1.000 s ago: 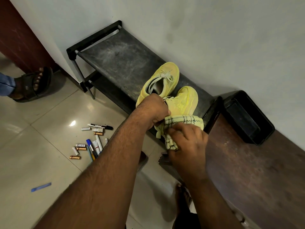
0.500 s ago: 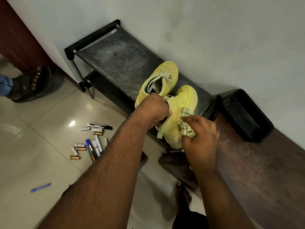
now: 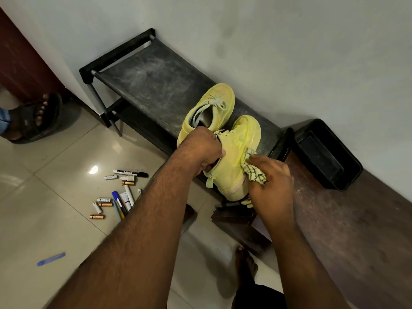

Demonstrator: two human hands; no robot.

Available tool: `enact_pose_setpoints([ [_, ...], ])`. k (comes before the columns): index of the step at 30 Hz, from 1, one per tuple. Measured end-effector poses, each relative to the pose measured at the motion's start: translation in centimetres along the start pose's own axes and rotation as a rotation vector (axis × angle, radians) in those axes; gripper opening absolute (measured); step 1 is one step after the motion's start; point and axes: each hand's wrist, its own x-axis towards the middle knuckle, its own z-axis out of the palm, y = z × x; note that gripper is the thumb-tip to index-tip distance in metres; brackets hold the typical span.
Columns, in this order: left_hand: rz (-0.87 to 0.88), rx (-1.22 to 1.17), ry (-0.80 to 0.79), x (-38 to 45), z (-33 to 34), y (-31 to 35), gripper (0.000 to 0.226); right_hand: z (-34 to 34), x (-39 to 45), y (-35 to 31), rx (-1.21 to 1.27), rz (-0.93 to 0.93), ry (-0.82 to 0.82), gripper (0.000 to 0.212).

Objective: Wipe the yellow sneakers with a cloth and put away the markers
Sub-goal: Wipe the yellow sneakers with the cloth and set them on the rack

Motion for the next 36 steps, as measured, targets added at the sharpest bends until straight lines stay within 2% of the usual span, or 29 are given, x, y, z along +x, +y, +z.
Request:
enact_pose_setpoints([
  [4, -0.002, 0.010, 0.010, 0.1, -0.1, 0.0, 0.028, 0.0, -0.8, -1.1, -0.040, -0.136, -0.018, 0.046],
  [8, -0.001, -0.004, 0.009, -0.1, 0.1, 0.1, 0.024, 0.3, -0.2, -0.6, -0.125, 0.019, -0.067, 0.053],
  [13, 0.013, 0.019, 0.027, -0.3, 0.0, 0.1, 0.023, -0.1, -0.7, -1.7, -0.108, -0.120, 0.001, 0.047],
  [17, 0.034, 0.031, 0.022, -0.5, 0.1, 0.3, 0.017, 0.4, -0.5, -1.8, -0.208, -0.058, -0.056, 0.056],
  [19, 0.038, 0.027, 0.013, -0.7, 0.3, 0.4, 0.013, 0.4, -0.2, -1.8, -0.196, -0.019, -0.066, 0.058],
  [22, 0.043, 0.035, 0.033, -0.9, 0.3, 0.4, 0.010, 0.2, -0.5, -2.2, -0.145, -0.109, 0.018, 0.048],
  [24, 0.048, 0.047, 0.042, -0.9, 0.2, 0.3, 0.008, 0.3, -0.7, -2.5, -0.168, -0.143, 0.022, 0.049],
  [27, 0.050, 0.038, 0.034, -0.7, 0.4, 0.3, 0.009, 0.4, -0.2, -2.1, -0.214, -0.025, -0.091, 0.060],
  [29, 0.050, 0.040, 0.034, -0.7, 0.5, 0.3, 0.010, 0.3, 0.2, -1.8, -0.140, 0.045, -0.096, 0.061],
  [33, 0.042, 0.041, 0.063, -0.8, 0.4, 0.3, 0.009, 0.0, -0.8, -2.4, 0.007, -0.142, 0.033, 0.045],
  [36, 0.030, 0.051, 0.068, -0.7, 0.4, 0.4, 0.010, 0.7, -0.7, -1.6, -0.053, -0.076, -0.044, 0.051],
])
